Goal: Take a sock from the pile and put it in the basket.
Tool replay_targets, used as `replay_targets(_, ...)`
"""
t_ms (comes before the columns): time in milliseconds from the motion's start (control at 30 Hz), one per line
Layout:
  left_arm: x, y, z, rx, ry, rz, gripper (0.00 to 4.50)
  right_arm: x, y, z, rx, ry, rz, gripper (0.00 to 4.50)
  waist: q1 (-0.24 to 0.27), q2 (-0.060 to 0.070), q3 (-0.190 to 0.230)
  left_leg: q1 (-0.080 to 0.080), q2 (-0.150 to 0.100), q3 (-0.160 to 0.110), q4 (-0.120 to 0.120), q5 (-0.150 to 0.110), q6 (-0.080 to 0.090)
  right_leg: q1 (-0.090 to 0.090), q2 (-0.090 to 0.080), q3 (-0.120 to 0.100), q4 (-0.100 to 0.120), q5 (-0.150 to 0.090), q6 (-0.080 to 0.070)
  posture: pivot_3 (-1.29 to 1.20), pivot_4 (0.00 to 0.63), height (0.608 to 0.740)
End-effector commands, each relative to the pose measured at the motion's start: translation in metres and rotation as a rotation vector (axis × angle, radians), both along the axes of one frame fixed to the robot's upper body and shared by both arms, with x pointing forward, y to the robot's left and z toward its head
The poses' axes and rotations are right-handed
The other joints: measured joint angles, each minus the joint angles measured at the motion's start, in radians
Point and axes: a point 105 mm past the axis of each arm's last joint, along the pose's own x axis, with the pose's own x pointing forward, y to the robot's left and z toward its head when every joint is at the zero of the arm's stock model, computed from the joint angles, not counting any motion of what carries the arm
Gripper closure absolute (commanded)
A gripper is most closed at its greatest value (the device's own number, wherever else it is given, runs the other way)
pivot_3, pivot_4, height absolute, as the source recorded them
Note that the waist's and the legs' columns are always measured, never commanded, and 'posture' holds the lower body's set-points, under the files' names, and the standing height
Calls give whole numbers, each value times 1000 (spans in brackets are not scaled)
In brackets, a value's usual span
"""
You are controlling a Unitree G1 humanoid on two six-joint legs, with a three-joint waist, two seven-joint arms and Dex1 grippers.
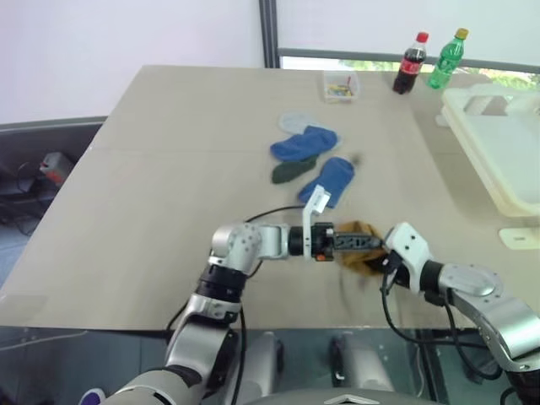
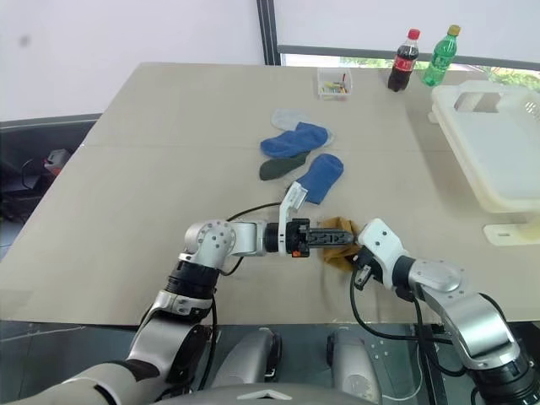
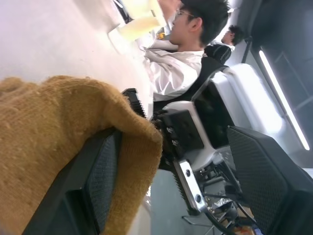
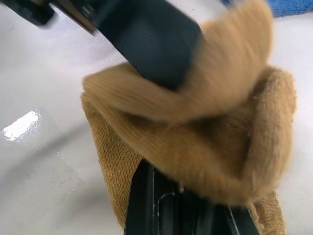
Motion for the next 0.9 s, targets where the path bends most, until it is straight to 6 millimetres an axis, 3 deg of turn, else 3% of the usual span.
replay_targets(33,7,-12,-19,80,7,34,820,-6,-1,2,-26,-18,18,4360,2,0,0,0,0,0,0,0,0,0,0,0,0,0,0,0,150,740)
replay_targets(267,13,-22,-32,116,54,41,820,-20,-6,22,-51,-146,58,4360,23,1,-1,0,-1,-2,1,0,0,1,-1,-2,-1,0,1,0,150,740)
replay_targets(367,7,-22,-41,156,26,-5,820,-26,-18,33,-31,-135,22,4360,22,1,-1,0,-2,-2,2,0,0,3,-1,-2,-1,0,1,0,150,740)
replay_targets(467,3,-21,-39,141,10,-40,820,-32,-28,38,-27,-111,-15,3550,21,1,-1,1,-2,-2,2,0,0,4,-2,-2,-1,0,1,0,150,740)
replay_targets(633,-6,-6,-27,83,-87,-101,820,-38,-46,47,17,-79,-153,1453,17,2,-2,0,-1,-4,1,0,0,3,-1,-3,-1,0,1,0,150,740)
replay_targets(733,-12,2,-22,63,-175,-130,820,-31,-45,53,70,-69,-195,149,12,3,-2,0,1,-2,0,0,0,1,-1,-2,-1,0,0,0,150,740)
replay_targets(900,-14,12,-15,59,-296,-136,820,-4,-33,60,167,-41,-241,42,13,4,-2,0,1,-2,0,0,0,1,-1,-1,-1,-2,-4,0,150,740)
